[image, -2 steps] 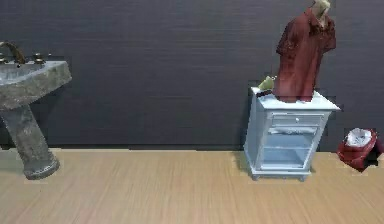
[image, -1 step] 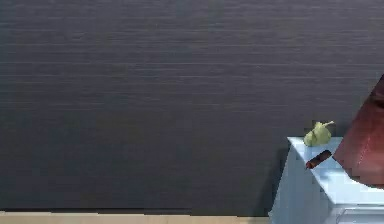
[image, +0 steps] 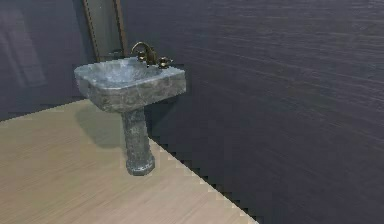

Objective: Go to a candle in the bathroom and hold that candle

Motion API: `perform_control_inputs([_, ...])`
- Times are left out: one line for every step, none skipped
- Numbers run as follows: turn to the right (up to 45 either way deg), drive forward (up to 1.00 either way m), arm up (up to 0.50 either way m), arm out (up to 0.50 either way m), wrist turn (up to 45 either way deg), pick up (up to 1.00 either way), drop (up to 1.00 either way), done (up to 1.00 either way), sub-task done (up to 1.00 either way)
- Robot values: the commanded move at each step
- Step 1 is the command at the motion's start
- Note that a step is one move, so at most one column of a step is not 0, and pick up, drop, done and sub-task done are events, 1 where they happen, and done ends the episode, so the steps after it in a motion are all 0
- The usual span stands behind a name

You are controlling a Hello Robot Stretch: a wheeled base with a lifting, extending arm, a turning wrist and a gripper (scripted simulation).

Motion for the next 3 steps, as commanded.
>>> perform_control_inputs([-6.0, 0.0, 0.0, 0.0, 0.0, 0.0, 0.0, 0.0, 0.0])
perform_control_inputs([45.0, 0.0, 0.0, 0.0, 0.0, 0.0, 0.0, 0.0, 0.0])
perform_control_inputs([45.0, 0.0, 0.0, 0.0, 0.0, 0.0, 0.0, 0.0, 0.0])
